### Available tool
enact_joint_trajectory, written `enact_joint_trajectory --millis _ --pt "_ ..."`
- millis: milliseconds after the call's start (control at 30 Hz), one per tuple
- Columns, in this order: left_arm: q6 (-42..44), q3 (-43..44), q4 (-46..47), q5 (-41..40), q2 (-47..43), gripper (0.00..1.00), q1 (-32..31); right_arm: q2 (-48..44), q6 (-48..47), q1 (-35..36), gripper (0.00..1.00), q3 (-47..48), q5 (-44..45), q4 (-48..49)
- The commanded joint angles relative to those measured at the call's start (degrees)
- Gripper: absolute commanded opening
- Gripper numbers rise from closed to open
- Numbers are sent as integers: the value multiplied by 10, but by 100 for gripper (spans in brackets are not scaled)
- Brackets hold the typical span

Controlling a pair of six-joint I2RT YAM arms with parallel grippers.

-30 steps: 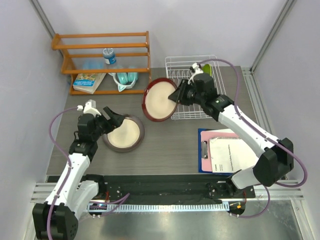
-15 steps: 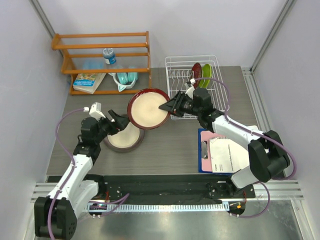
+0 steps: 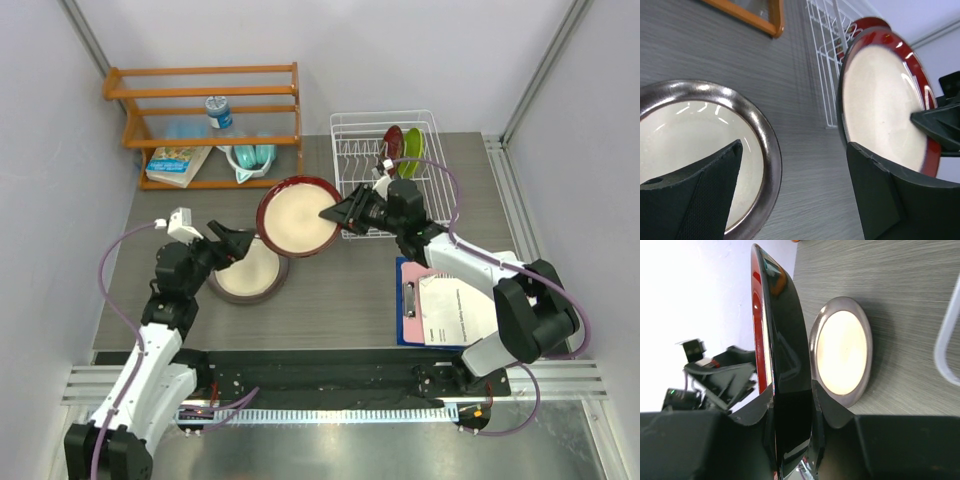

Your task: Unload the plates from the dish rack

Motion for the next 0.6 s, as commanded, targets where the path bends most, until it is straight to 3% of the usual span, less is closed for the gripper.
enact_joint_trajectory --millis 0,567 --pt "16 4 -24 -46 -51 86 -3 -33 2 -13 1 18 -10 76" --pt "-43 -2 125 61 64 80 -5 26 14 50 1 22 -7 110"
